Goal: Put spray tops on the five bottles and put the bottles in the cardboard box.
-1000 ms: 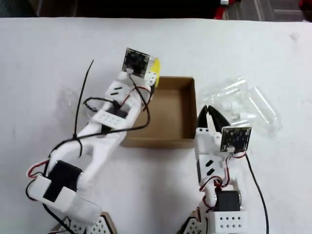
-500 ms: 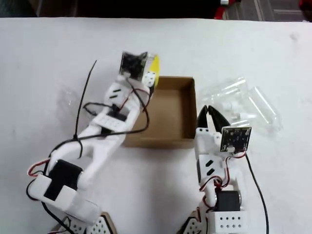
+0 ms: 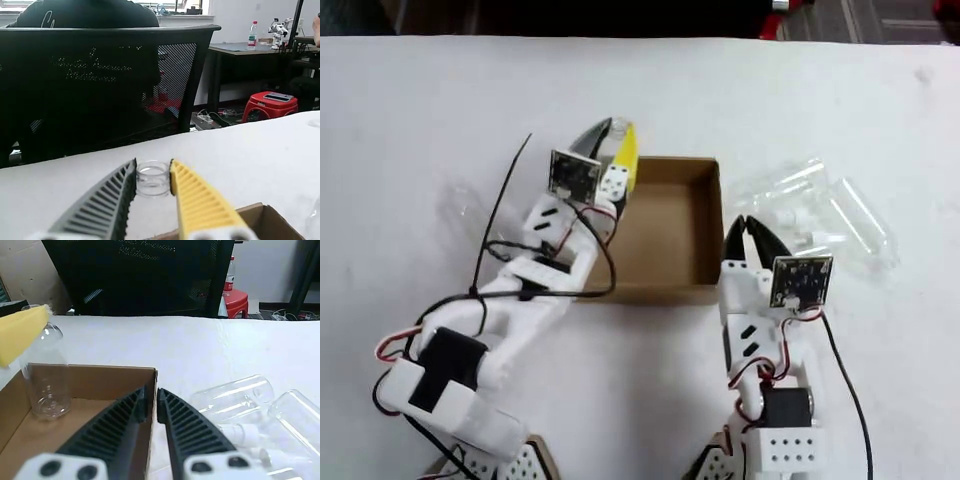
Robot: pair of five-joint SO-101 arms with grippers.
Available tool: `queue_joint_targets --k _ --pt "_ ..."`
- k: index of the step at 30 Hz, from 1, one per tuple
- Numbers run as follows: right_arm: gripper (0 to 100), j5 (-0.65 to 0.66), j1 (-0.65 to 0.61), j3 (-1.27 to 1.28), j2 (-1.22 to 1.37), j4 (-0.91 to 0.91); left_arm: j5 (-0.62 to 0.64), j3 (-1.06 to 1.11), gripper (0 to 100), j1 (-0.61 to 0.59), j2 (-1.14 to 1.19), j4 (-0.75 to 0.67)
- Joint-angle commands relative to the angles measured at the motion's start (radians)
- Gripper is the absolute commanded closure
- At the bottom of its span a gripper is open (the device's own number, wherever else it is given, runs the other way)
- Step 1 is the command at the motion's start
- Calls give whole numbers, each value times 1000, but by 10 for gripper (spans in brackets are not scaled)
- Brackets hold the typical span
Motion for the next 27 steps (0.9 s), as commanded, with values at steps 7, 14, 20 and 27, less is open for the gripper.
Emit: queue_joint_targets --k 7,14,20,27 --pt "977 -3 7 9 180 -197 0 -51 959 -24 87 -34" --pt "977 -2 8 9 194 -216 87 -66 787 -41 128 -31" --pt "977 -2 8 9 194 -216 107 -25 782 -54 62 -28" --pt "977 -2 8 9 194 -216 107 34 778 -53 -4 -28"
